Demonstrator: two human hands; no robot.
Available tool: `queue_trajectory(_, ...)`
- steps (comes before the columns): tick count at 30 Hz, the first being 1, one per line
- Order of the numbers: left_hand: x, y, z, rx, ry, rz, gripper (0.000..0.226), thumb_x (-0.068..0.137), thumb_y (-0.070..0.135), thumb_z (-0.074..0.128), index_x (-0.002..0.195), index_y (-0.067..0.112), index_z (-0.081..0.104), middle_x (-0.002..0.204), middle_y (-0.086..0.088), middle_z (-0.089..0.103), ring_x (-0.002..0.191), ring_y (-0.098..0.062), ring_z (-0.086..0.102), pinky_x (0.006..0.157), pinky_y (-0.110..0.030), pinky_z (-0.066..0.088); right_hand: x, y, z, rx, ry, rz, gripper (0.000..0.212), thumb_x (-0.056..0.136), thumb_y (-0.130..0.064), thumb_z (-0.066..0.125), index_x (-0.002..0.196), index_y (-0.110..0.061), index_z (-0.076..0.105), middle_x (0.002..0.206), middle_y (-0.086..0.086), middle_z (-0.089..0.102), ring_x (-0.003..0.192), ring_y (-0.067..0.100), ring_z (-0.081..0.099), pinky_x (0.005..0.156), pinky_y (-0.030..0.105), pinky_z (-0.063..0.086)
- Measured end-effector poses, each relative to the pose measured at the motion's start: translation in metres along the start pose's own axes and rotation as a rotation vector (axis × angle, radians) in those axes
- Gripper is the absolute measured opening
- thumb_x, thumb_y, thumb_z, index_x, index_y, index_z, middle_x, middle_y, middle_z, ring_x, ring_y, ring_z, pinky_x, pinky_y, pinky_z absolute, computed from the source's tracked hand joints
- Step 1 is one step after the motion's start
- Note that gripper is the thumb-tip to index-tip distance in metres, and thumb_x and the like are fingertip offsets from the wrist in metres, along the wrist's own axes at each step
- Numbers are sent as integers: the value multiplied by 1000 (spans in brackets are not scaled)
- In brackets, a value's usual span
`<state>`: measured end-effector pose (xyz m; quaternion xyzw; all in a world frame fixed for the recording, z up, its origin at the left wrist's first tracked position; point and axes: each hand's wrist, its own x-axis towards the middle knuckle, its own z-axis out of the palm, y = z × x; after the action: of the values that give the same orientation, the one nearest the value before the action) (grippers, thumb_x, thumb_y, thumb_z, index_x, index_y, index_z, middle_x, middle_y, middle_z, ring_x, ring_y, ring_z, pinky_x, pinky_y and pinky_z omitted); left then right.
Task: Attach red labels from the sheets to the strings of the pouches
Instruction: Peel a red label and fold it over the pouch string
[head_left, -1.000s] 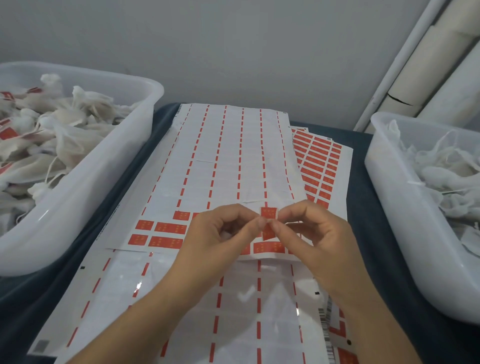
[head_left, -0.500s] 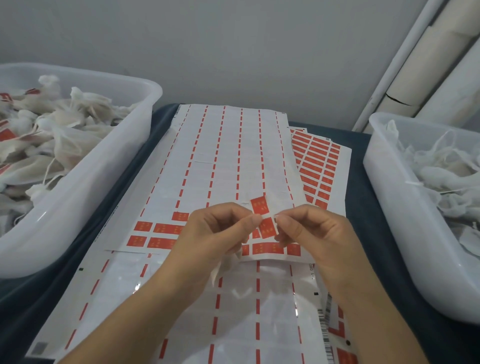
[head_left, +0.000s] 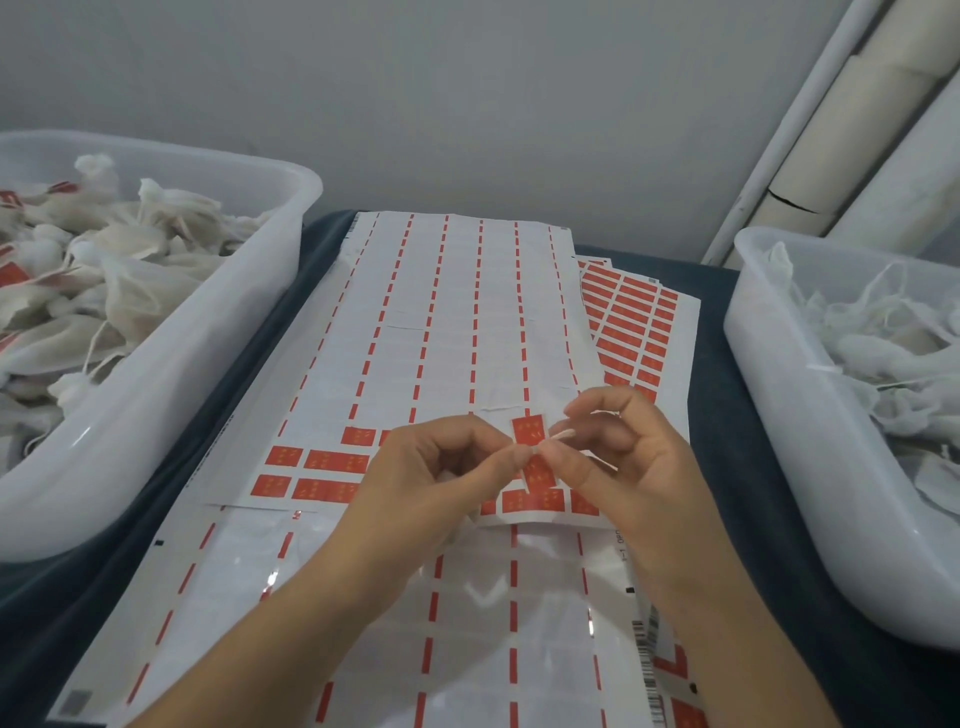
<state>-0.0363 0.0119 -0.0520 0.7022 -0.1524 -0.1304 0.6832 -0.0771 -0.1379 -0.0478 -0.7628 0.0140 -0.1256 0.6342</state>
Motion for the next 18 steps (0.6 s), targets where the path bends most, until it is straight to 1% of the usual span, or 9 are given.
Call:
queue_trajectory(4, 1, -1, 2, 119, 71, -3, 24, 50, 56, 58, 56, 36, 68, 56, 13, 64, 53, -2, 58, 49, -9, 47, 0, 3, 0, -10, 54, -3, 35, 63, -33, 67, 94, -26, 54, 84, -22, 68, 86, -4, 65, 61, 4, 46)
queue_trajectory(6, 3, -2, 3, 213, 158, 30, 27, 46, 62, 56, 64, 44, 63, 57, 17, 64, 55, 0, 59, 46, -7, 44, 0, 4, 0, -21, 80, -9, 35, 63, -34, 68, 94, -26, 54, 84, -22, 68, 86, -4, 65, 61, 3, 45)
queue_trajectory(8, 3, -3, 2, 370, 237, 168, 33, 50, 66, 56, 78, 49, 55, 68, 23, 60, 58, -3, 59, 47, -3, 42, 0, 4, 1, -13, 80, 0, 35, 63, -34, 67, 95, -26, 54, 82, -21, 69, 85, -5, 65, 61, 1, 44)
queue_trajectory(9, 3, -4, 2, 471, 266, 295, 32, 58, 64, 60, 84, 47, 51, 77, 25, 56, 54, -8, 55, 48, -1, 40, 0, 3, 1, -5, 71, 10, 36, 63, -33, 67, 95, -26, 54, 81, -19, 69, 85, -5, 65, 60, 0, 43)
queue_trajectory(11, 2, -7, 2, 700, 305, 596, 29, 75, 49, 67, 94, 36, 49, 84, 13, 55, 47, -5, 44, 46, -1, 41, 0, 3, 1, 25, 48, 45, 39, 62, -34, 67, 99, -28, 54, 79, -16, 70, 84, -3, 65, 60, -2, 42)
queue_trajectory(13, 0, -16, 4, 871, 279, 811, 29, 80, 41, 61, 101, 25, 50, 79, -3, 60, 51, -6, 48, 39, -11, 45, 1, 2, -1, 68, 16, 67, 42, 62, -35, 67, 102, -29, 54, 79, -13, 71, 84, 0, 66, 60, 0, 43)
queue_trajectory(15, 0, -20, 4, 892, 253, 868, 23, 87, 38, 54, 104, 23, 56, 73, -7, 59, 49, -13, 51, 35, -19, 45, 1, 1, -1, 55, -10, 48, 42, 63, -33, 67, 103, -29, 53, 79, -13, 71, 83, 0, 67, 61, 1, 44)
queue_trajectory(17, 0, -20, 1, 840, 255, 845, 32, 91, 38, 47, 102, 18, 70, 70, -8, 60, 48, -15, 52, 36, -22, 45, 1, 0, 0, -12, 0, -14, 40, 64, -31, 68, 101, -30, 53, 78, -16, 71, 82, 0, 67, 64, 3, 46)
queue_trajectory(18, 0, -20, 1, 819, 252, 831, 36, 93, 38, 45, 101, 15, 71, 69, -9, 60, 48, -16, 53, 36, -23, 46, 1, 0, 0, -57, 14, -52, 39, 65, -32, 68, 100, -31, 53, 79, -19, 70, 82, 0, 67, 66, 4, 47)
